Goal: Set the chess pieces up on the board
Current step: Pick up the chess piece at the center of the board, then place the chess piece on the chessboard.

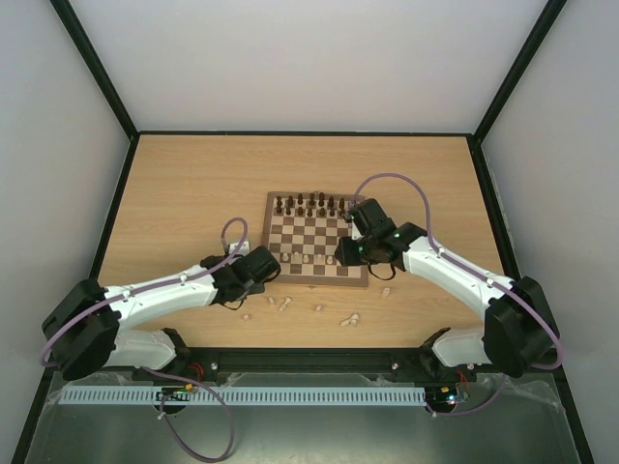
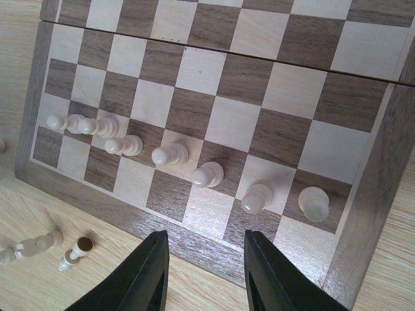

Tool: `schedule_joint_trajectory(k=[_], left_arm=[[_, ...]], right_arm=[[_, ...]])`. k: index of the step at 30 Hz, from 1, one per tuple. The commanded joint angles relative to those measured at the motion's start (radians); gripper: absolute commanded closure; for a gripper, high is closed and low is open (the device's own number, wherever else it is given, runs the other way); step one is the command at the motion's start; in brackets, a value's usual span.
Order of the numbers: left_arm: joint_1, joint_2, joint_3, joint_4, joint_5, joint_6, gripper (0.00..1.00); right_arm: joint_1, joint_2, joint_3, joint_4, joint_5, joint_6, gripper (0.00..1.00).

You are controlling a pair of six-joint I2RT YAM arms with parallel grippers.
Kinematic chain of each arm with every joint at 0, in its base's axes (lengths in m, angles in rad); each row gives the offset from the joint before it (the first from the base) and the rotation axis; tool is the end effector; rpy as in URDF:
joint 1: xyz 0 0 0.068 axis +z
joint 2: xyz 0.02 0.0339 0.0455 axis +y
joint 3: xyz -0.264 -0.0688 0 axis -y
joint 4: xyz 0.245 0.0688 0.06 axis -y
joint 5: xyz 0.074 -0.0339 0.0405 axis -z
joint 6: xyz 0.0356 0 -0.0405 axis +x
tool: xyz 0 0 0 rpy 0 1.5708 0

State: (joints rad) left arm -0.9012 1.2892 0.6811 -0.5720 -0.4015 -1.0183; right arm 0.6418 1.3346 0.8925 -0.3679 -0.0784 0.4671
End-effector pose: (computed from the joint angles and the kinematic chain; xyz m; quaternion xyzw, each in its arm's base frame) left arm 0.1491 -0.1659 0.1777 -0.0949 0.9574 -0.0436 0.2693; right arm 0.2233 0.1703 0.2403 -0.0954 0.9230 0.2263 0.2963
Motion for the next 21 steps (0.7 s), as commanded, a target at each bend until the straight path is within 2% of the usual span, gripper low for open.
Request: schedule_joint_trajectory(k=[1, 7, 14, 19, 21], left_arm=[[-0.018, -0.029, 0.042, -0.049, -0.017, -0.004, 0.96], [-0.042, -0.026, 0.088, -0.058, -0.020, 0.008, 0.96], [-0.068, 0.048, 0.176, -0.026, -0.018, 0.054, 0.96], [-0.078, 0.131, 0.237, 0.030, 0.019, 0.102, 0.96], [-0.087, 0.169, 0.269, 0.038, 0.024, 0.117, 0.96]], right_arm=[[0.006, -0.024, -0.009, -0.031, 0.005, -0.005, 0.67], [0.006, -0.036, -0.002, -0.043, 0.014, -0.005, 0.67], [0.006, -0.061, 0.016, -0.078, 0.057, -0.001, 0.51], [0.006, -0.100, 0.013, -0.105, 0.124, 0.012, 0.33], [0.006, -0.116, 0.011, -0.116, 0.145, 0.019, 0.31]])
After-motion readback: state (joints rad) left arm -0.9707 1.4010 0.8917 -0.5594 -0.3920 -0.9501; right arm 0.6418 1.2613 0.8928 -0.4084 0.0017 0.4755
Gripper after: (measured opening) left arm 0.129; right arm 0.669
